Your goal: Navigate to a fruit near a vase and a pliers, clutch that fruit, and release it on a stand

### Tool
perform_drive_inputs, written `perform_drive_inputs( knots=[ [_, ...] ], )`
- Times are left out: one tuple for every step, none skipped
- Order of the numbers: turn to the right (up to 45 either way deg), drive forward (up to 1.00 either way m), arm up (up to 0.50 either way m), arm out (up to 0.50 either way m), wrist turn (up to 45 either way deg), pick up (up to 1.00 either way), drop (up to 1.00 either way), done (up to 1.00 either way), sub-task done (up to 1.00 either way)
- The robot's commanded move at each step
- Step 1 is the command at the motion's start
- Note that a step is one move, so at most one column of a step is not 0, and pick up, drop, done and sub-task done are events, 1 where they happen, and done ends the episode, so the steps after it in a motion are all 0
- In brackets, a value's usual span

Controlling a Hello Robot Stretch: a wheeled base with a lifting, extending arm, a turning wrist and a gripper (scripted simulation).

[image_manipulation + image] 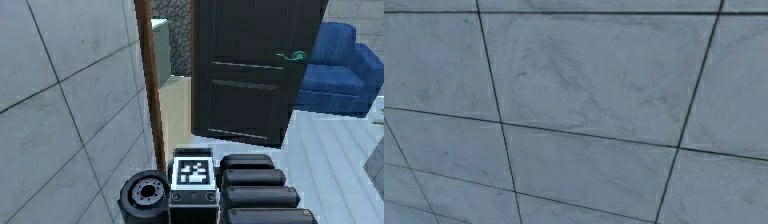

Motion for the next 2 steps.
perform_drive_inputs(
  knots=[
    [0.0,0.0,0.0,0.08,0.0,0.0,0.0,0.0,0.0],
    [0.0,0.0,0.0,0.0,45.0,0.0,0.0,0.0,0.0]
  ],
)
